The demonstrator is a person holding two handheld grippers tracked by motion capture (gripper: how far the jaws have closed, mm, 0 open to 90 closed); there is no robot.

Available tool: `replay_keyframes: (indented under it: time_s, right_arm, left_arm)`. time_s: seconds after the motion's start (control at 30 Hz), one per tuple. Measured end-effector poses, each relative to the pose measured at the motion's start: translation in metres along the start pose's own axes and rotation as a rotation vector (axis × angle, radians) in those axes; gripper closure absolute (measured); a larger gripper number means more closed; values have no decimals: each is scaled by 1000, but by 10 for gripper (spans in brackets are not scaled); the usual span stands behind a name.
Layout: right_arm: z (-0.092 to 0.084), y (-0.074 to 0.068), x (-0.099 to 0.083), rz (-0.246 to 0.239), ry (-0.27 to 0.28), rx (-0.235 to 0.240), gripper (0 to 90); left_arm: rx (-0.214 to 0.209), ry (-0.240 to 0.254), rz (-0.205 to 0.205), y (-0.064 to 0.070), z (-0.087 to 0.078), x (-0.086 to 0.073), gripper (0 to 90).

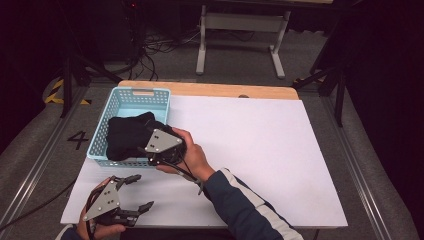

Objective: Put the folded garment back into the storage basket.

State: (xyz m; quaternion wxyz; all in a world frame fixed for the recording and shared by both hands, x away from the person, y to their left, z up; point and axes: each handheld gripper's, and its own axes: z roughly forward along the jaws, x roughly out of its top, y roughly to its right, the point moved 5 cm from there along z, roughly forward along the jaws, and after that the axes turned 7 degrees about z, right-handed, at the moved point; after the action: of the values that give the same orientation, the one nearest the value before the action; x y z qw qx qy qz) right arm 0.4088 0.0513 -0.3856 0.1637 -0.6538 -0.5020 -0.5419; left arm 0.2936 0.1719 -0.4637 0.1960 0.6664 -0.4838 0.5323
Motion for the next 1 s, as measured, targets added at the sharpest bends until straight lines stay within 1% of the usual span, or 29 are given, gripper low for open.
replay_keyframes:
  time_s: [0.03,0.1,0.27,0.3,0.4,0.5,0.53,0.67,0.7,0.77,1.0]
  right_arm:
    - [-3,2,1,6,21,-10,390]
    - [-7,4,1,18,36,-16,384]
    - [-10,7,0,17,31,-25,373]
    - [-11,8,-1,12,29,-35,370]
    - [-14,11,0,19,37,-42,364]
    - [-21,16,3,13,56,-67,351]
    - [-21,16,3,13,56,-67,351]
    - [-28,22,3,5,61,-92,338]
    - [-30,23,2,10,62,-97,336]
    - [-33,26,1,-1,59,-106,332]
    - [-48,36,-4,12,66,-139,324]
  left_arm:
    - [1,-1,-1,0,0,0,168]
    - [0,-3,1,0,0,0,168]
    - [2,-6,6,-1,0,-1,168]
    - [2,-5,3,-1,0,-1,167]
    - [1,-10,3,-1,0,-1,167]
    - [2,-6,3,-1,1,-1,167]
    - [1,-6,1,-1,1,-1,167]
    - [-1,-9,0,-1,1,-2,167]
    - [-1,-10,1,-1,1,-2,167]
    - [-3,-12,4,-1,1,-2,167]
    - [-2,-16,3,0,2,-2,166]
